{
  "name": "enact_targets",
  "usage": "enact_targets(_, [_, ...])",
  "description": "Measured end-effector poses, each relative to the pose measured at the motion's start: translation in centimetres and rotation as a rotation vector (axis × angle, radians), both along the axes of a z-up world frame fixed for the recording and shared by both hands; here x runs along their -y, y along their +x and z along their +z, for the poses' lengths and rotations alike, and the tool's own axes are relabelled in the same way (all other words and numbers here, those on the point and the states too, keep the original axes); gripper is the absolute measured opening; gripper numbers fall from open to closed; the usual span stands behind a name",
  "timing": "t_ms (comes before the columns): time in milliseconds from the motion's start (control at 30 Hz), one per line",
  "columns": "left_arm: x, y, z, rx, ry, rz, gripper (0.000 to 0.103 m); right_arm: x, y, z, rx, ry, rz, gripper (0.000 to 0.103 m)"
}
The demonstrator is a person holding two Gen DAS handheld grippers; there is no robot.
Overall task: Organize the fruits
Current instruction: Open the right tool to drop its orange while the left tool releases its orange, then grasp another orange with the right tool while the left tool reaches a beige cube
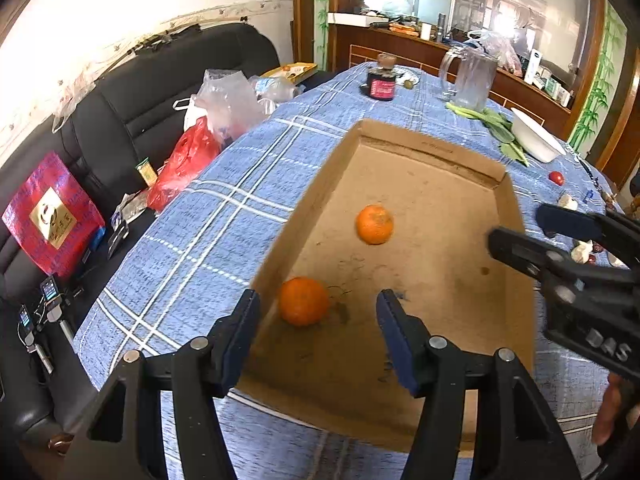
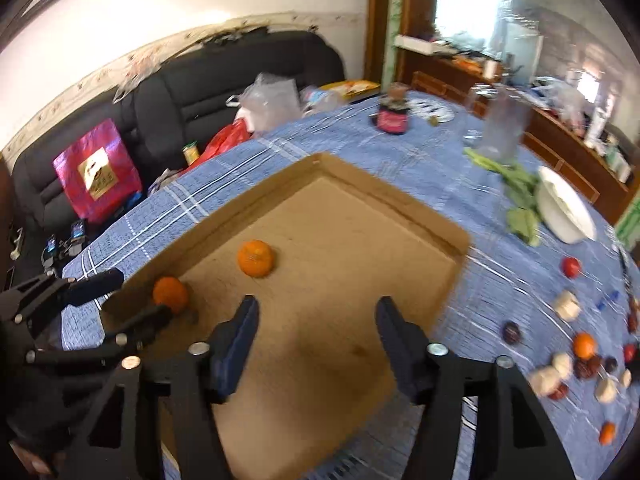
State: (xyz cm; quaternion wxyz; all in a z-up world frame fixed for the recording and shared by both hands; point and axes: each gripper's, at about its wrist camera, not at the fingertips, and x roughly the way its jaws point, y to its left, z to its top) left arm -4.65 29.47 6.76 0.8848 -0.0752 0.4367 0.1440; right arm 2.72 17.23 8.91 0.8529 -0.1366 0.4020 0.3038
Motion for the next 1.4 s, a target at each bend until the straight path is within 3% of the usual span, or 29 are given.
enact_targets(67, [1.2, 0.3, 0.3, 0.008, 0.008, -0.018, 0.067, 2.0, -0.5, 0.5, 0.013, 0.008, -0.032, 0.068])
enact_targets(467, [12.3, 3.1, 1.2, 0.032, 0.04, -0.238, 0.074, 15.9, -3.9, 1.7, 0.046, 0.043, -0.276, 0.074])
enact_targets(867, [24.1, 4.8, 0.6, 0.015, 0.084, -0.446, 0.078, 30.8, -6.1, 0.2, 0.017, 0.052, -0.566, 0.074])
enact_targets(1133, [27.7, 6.7, -0.6, -0.041, 0.093, -0.48, 0.081, 38.9, -4.2, -1.5, -0.036, 0.071, -0.688, 0.074])
enact_targets(1400, [26.8, 8.8, -1.8, -0.091, 0.09, -0.424, 0.081, 43.3, 2.1, -4.0, -0.088, 0.068, -0.718, 0.074])
